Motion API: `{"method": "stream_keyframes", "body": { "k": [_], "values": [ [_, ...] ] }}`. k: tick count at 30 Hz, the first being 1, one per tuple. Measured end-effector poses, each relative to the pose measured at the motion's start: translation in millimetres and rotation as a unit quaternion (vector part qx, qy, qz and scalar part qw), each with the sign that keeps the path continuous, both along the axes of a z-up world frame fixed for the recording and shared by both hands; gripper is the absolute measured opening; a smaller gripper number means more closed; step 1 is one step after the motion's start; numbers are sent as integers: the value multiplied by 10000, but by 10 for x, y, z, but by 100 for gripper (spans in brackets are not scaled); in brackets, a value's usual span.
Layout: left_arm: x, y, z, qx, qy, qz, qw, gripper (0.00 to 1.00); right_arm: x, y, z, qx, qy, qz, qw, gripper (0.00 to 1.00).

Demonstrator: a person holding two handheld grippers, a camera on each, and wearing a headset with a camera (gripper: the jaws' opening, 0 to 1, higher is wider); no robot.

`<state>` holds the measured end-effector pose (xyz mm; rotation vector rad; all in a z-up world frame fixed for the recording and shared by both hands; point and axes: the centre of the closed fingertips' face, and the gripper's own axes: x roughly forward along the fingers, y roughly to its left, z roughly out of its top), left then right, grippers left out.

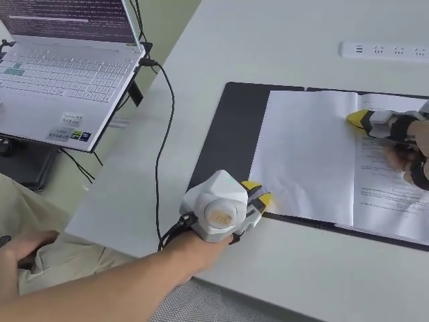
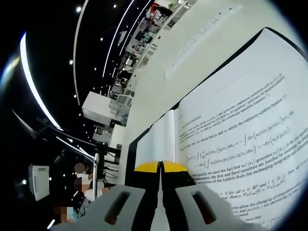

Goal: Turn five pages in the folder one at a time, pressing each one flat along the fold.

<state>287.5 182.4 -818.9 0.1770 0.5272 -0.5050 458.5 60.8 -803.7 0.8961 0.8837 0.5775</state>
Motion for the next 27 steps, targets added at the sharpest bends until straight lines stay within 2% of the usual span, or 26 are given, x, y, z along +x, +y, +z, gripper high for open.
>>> {"method": "stream_keyframes", "body": {
  "k": [18, 27],
  "values": [
    [0, 2, -2, -13, -12, 3, 10000, 11, -297, -32, 11, 68, 22, 182, 9998, 0],
    [1, 4, -2, -4, -17, 1, 10000, 11, -440, -41, 25, 185, 43, 256, 9995, 0]
  ]
}}
